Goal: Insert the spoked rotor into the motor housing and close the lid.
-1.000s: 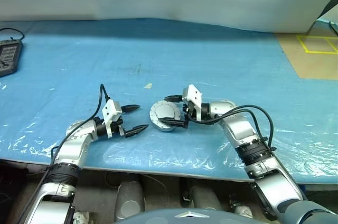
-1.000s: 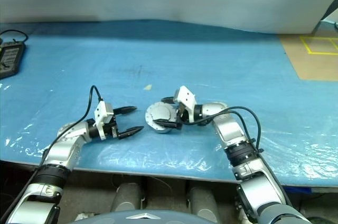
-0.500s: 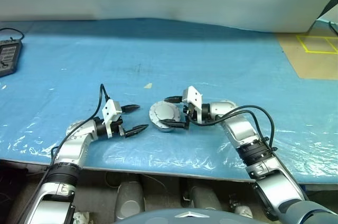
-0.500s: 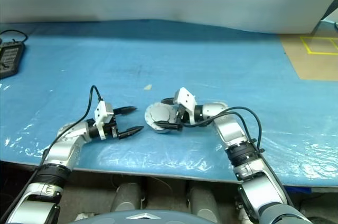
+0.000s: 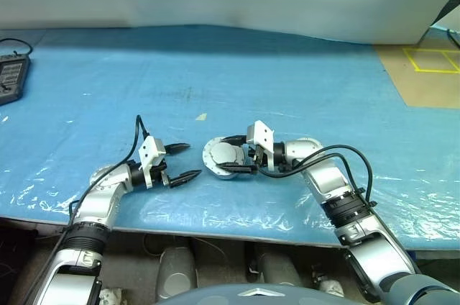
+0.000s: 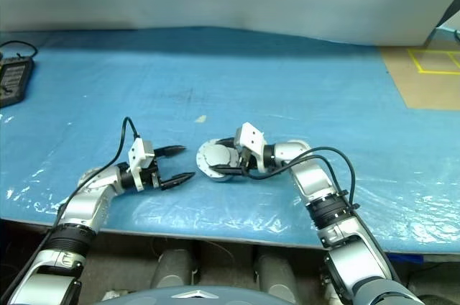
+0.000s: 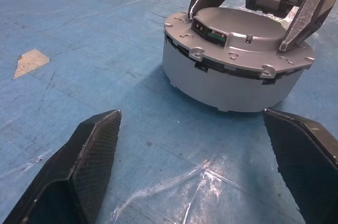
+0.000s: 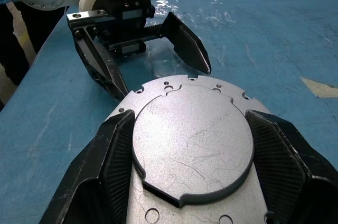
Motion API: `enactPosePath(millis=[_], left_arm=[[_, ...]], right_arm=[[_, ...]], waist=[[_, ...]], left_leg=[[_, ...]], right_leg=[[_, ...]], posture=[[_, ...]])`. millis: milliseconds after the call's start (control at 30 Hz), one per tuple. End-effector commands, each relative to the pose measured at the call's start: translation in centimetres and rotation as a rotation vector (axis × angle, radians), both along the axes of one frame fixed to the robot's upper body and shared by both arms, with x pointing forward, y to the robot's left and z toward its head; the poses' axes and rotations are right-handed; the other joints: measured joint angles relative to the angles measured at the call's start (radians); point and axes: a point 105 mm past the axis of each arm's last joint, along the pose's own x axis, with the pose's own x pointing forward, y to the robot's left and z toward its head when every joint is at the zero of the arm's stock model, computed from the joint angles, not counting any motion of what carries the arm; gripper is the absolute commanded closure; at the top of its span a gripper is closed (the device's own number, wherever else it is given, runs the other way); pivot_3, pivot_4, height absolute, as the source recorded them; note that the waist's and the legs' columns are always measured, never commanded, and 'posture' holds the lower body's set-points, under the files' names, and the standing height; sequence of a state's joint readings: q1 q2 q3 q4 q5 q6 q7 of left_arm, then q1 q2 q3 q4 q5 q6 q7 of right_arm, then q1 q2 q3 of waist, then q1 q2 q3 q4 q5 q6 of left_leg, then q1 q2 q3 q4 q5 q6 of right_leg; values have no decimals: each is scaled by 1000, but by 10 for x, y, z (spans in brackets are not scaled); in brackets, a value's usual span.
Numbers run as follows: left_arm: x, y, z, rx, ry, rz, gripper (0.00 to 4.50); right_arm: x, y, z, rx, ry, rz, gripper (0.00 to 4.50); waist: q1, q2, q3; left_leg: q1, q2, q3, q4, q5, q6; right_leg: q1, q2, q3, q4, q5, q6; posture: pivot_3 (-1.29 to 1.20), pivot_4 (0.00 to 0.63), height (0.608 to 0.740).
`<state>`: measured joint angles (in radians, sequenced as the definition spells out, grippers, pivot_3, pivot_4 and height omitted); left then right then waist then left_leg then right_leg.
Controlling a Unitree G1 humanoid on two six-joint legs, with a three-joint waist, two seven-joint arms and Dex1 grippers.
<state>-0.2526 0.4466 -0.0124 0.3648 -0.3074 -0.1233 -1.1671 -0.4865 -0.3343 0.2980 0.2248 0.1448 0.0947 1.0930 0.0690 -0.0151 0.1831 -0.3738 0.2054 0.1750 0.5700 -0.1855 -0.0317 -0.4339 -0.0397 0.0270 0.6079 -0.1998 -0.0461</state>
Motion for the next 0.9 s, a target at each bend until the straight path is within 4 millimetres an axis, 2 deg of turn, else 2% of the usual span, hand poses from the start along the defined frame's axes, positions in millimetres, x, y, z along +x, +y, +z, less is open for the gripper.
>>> enactPosePath(millis=[33,333,900], left_arm=[[0,1,6,3,-30,-3,0],[1,0,6,-1,-30,-11,0],[0,-1,5,-8,-30,-3,0]], right_arm=[[2,-4,8,6,2,9,1548],[2,-4,30,3,-14,48,1548],[2,-2,-3,-93,-2,32,1548]], waist=[[0,0,0],[1,0,0],[-1,0,0]], left_leg=[[0,0,0,0,0,0],[0,0,0,0,0,0],[1,0,0,0,0,0]], right_leg=[[0,0,0,0,0,0],[0,0,0,0,0,0],[1,0,0,0,0,0]], posture=[[0,150,740],[0,150,740],[0,150,740]])
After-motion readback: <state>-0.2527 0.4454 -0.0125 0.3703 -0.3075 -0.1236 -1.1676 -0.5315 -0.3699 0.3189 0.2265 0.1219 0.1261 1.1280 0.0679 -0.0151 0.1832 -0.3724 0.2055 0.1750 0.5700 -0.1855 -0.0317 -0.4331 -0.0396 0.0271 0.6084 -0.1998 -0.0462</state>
